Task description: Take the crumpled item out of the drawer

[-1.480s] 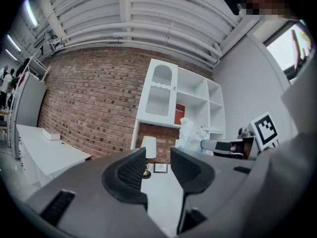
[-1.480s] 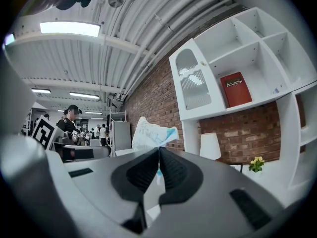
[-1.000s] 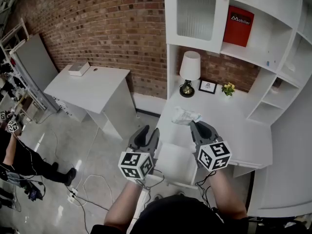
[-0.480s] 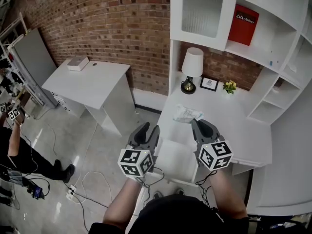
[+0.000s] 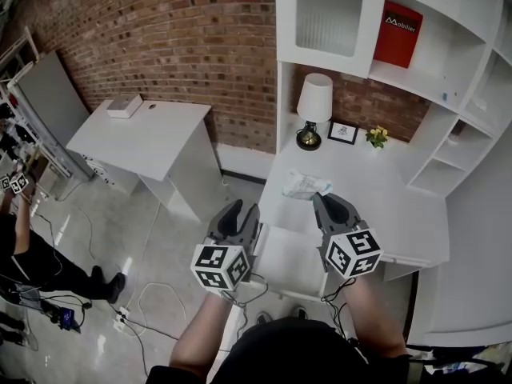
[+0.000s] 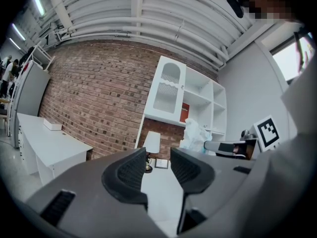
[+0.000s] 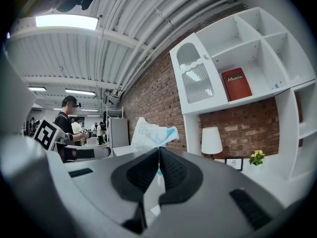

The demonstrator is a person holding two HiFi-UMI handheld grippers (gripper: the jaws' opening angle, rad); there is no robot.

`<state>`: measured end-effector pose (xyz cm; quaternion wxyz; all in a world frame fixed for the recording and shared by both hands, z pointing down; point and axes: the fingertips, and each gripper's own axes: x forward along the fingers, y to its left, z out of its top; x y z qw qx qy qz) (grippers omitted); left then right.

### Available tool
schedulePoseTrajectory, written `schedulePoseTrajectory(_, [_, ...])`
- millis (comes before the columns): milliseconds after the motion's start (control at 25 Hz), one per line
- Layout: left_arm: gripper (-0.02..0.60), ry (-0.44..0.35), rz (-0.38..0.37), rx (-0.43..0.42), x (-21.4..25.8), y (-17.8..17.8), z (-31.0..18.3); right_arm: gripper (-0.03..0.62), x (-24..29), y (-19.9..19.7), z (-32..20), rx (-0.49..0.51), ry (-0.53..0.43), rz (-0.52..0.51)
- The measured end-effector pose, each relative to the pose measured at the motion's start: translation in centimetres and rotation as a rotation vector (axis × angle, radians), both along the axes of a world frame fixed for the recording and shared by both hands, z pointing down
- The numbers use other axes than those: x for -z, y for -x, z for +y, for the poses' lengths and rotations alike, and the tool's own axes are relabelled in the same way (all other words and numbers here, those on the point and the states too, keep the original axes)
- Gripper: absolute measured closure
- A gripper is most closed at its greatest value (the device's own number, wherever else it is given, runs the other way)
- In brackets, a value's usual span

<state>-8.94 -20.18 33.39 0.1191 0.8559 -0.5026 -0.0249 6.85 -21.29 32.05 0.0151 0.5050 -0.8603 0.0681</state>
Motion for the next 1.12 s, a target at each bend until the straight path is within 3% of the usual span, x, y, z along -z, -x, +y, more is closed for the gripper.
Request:
schedulePoseTrajectory(440, [0.431, 0.003, -0.020, -0.028, -0.5, 0.7, -0.5, 0.588, -0.1, 0.7, -0.2, -0.022, -0.017, -0.029])
schedulePoseTrajectory(1120, [0.431, 0.010, 0.013, -0.025, -0.8, 3.1, -1.7, 0.588, -0.3, 2.0, -0.9, -0.042, -0.003, -0.016])
